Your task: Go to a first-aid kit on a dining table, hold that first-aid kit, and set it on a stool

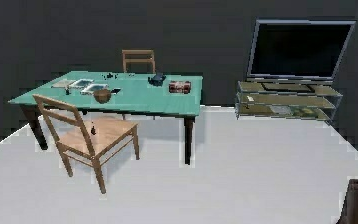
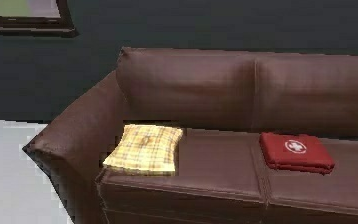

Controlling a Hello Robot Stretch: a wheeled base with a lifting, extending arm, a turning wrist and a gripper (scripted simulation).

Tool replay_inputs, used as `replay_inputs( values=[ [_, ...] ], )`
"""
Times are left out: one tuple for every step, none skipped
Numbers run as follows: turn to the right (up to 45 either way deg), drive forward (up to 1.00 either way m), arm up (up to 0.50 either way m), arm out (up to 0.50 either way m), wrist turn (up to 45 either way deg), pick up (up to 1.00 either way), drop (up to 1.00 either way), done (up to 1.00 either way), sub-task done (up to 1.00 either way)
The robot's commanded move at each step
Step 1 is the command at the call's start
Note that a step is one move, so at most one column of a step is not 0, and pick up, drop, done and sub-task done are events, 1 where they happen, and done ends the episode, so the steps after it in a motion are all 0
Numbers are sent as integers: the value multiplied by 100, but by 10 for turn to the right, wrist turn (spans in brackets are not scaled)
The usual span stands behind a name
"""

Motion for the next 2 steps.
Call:
replay_inputs(
  values=[
    [0, 65, 0, 0, 0, 0, 0, 0, 0],
    [300, 0, 0, 0, 0, 0, 0, 0, 0]
  ],
)
